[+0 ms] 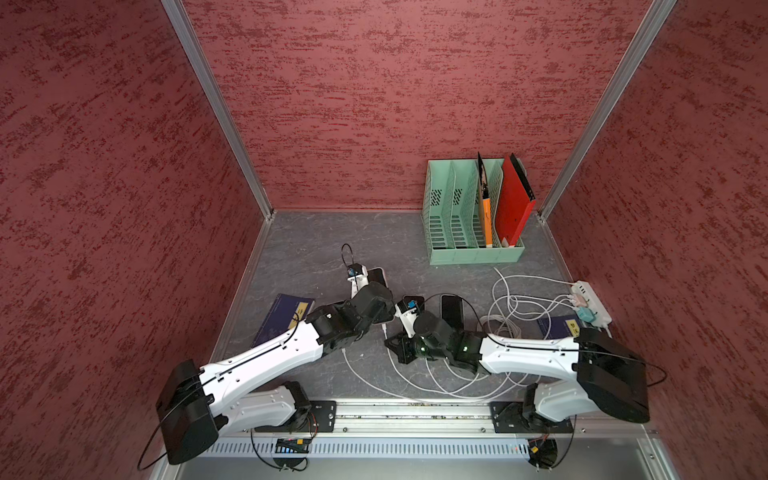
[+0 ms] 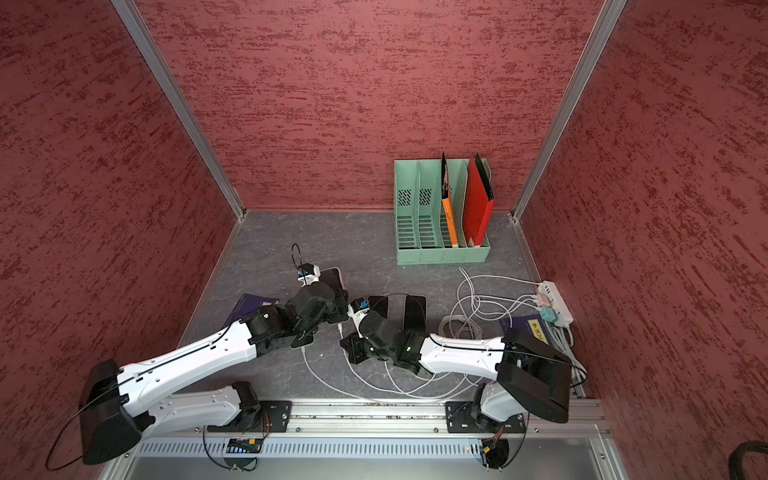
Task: Unplug the charging cable from the phone
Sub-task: Remove the charging cable from the phone.
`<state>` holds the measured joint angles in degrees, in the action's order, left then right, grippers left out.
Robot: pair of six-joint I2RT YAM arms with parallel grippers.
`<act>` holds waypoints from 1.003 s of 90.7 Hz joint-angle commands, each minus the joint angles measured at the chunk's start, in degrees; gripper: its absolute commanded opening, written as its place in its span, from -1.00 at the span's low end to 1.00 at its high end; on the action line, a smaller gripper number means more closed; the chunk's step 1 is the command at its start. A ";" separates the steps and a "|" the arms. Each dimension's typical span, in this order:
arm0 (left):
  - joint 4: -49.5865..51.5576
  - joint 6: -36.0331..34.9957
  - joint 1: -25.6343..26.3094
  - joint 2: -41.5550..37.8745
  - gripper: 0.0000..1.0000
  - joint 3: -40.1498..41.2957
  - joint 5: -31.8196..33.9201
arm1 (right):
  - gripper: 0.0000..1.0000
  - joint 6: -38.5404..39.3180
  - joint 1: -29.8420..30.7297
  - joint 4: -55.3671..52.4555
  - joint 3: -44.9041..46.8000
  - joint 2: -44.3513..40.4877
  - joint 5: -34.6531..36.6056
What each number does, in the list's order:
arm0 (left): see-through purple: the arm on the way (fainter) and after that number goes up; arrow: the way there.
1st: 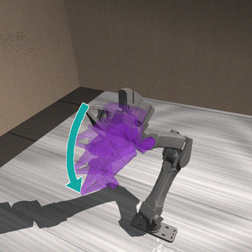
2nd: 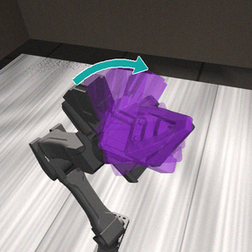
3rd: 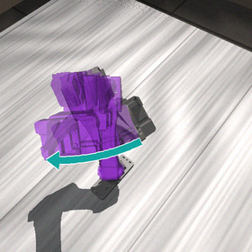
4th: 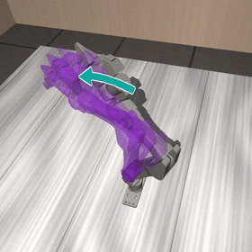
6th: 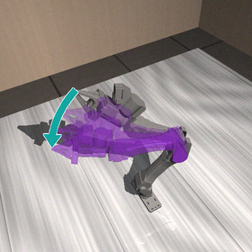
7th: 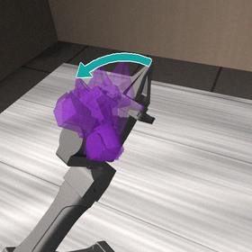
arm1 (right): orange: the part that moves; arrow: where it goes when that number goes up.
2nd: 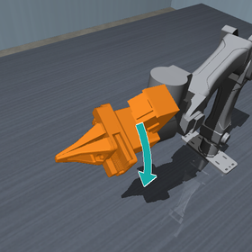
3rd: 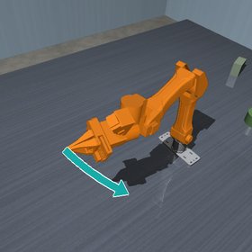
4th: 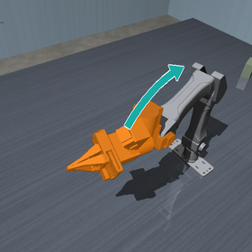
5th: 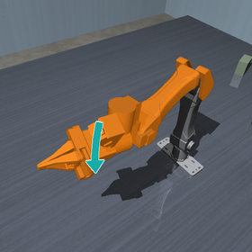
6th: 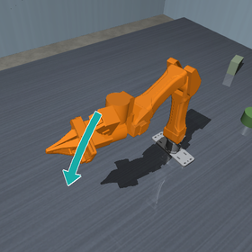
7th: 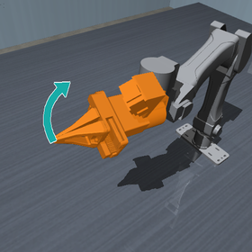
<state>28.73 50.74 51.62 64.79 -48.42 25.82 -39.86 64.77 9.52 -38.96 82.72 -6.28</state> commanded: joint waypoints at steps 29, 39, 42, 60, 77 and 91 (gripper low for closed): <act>-5.53 -0.72 -0.02 -1.86 -1.00 -1.42 4.18 | -1.00 1.62 0.81 -5.89 -0.72 0.42 -1.03; -4.92 -0.86 -0.10 -2.10 -1.00 -1.74 4.71 | -1.00 0.56 0.71 -5.54 -1.07 0.43 0.65; -4.69 -0.93 -0.08 -2.20 -1.00 -1.82 4.91 | -1.00 0.30 0.73 -5.94 -1.61 1.22 1.17; -1.43 -0.37 -0.40 -3.40 -1.00 -1.22 5.91 | -1.00 -0.62 -0.03 -9.30 -6.88 7.00 3.81; 0.64 1.18 -0.79 -4.83 -1.00 1.30 5.13 | -1.00 -2.41 -1.49 -10.53 -7.91 9.30 5.84; 1.17 1.99 -1.11 -4.36 -1.00 2.79 4.01 | -0.86 -2.66 -1.88 -10.31 -7.87 10.25 4.94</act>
<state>29.69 51.70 50.78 60.84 -46.74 30.33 -41.60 63.37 -0.05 -45.60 92.29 -2.76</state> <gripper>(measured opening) 0.807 0.067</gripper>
